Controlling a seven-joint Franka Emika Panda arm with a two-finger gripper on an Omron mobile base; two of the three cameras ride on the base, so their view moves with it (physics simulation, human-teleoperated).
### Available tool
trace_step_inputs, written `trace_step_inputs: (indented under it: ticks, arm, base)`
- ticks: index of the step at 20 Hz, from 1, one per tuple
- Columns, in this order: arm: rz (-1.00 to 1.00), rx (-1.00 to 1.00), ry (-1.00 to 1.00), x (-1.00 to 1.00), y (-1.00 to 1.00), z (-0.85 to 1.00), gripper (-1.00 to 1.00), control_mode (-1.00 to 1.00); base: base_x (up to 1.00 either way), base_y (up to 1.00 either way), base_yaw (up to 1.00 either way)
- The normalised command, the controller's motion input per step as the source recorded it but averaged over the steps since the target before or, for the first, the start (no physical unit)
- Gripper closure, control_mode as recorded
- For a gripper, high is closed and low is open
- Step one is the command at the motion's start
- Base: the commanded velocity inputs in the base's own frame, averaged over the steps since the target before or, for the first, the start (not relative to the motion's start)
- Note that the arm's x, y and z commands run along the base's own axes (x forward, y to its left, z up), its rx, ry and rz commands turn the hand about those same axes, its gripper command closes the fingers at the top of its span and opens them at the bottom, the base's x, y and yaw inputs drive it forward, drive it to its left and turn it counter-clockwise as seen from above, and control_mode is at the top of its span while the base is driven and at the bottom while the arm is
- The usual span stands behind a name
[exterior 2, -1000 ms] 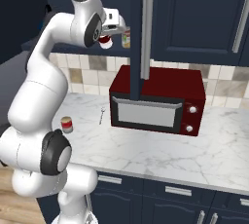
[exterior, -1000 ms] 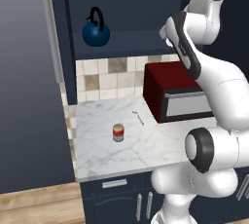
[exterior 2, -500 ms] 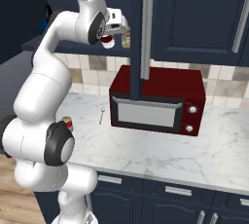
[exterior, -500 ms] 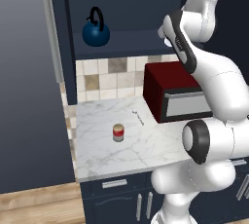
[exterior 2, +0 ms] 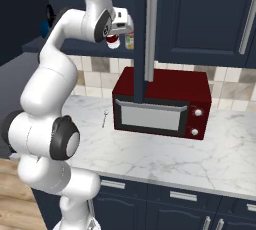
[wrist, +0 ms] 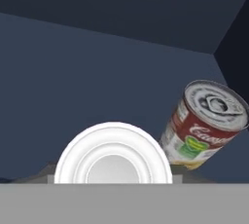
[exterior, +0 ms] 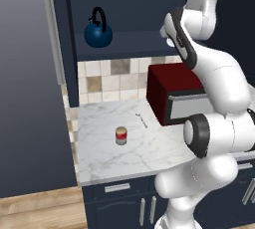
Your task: Pick the cans from the counter and place them in their designated side in the cabinet.
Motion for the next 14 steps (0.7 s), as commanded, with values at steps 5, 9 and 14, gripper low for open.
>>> trace_step_inputs:
  ticks: [5,9,14]
  arm:
    - [0.0,0.0,0.02,0.15,-0.02,-0.05,1.0,-1.0]
    - [0.0,0.0,0.03,0.11,-0.01,-0.08,-1.0,-1.0]
    - [0.0,0.0,0.01,0.05,-0.05,-0.03,-1.0,-1.0]
  base:
    - [0.0,0.0,0.0]
    - [0.0,0.0,0.0]
    - [0.0,0.0,0.0]
